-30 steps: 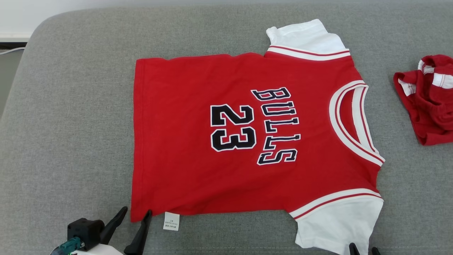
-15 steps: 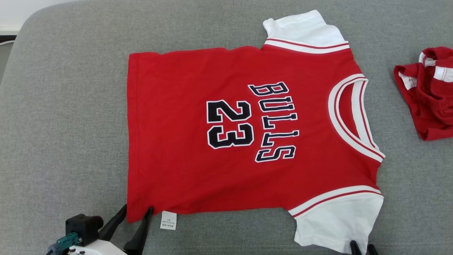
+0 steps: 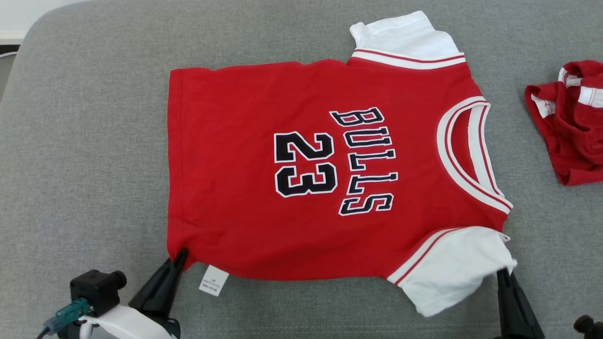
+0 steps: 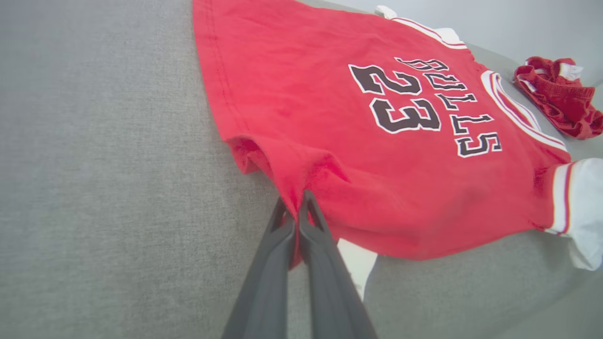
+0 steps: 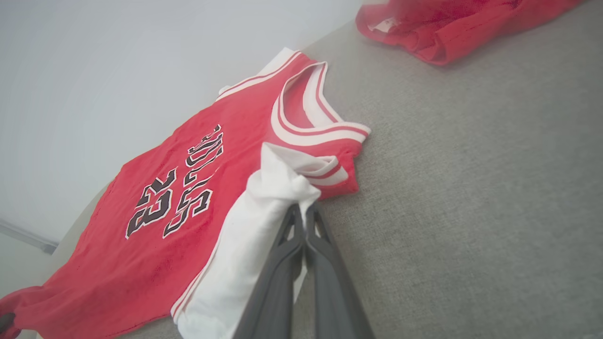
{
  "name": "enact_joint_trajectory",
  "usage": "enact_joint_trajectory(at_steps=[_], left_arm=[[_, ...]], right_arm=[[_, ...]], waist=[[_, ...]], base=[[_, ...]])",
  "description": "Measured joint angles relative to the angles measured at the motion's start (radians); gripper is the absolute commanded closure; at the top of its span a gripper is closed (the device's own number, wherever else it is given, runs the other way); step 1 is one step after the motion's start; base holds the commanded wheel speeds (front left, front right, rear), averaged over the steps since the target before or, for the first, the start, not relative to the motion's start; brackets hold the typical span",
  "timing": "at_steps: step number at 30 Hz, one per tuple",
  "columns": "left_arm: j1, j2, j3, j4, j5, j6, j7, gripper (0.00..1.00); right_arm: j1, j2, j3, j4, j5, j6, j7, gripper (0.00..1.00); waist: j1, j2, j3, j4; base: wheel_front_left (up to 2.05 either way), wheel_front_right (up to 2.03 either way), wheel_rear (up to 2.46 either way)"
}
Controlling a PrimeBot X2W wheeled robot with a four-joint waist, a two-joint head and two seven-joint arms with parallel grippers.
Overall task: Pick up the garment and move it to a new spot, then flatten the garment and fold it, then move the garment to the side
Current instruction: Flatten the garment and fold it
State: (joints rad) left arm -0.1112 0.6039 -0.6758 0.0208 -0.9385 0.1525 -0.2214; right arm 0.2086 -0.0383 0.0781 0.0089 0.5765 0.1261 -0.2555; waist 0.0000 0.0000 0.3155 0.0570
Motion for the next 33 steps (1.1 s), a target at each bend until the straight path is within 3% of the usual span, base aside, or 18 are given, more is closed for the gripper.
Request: enact_joint_trajectory(at_steps=[6,13,18,33], left_arm=[[0.000,0.028,0.027,-0.060,0.006,0.026,-0.004,1.00],[-0.027,0.044,0.044,-0.084,0.007,0.034,0.006,1.00],[-0.089,0.033,0.047,-0.064,0.000,0.030,0.035,1.00],[-0.306,-0.100,0.064,0.200,-0.149,-0.110,0.131,1.00]], right_arm=[[-0.002,0.000,-0.004,-0.161,-0.003,0.000,0.000,1.00],[-0.055,0.000,-0.018,-0.221,0.030,0.000,0.000,1.00],[-0.144,-0.001,-0.043,-0.142,0.026,0.000,0.000,1.00],[-0.412,-0.006,-0.040,0.107,-0.014,0.000,0.000,1.00]], waist=[[0.0000,0.0000,-0.007,-0.006],[0.0000,0.0000,-0.019,-0.007],[0.0000,0.0000,-0.019,-0.003],[0.0000,0.0000,0.035,0.008]], base=[[0.00,0.00,0.00],[0.00,0.00,0.00],[0.00,0.00,0.00],[0.00,0.00,0.00]])
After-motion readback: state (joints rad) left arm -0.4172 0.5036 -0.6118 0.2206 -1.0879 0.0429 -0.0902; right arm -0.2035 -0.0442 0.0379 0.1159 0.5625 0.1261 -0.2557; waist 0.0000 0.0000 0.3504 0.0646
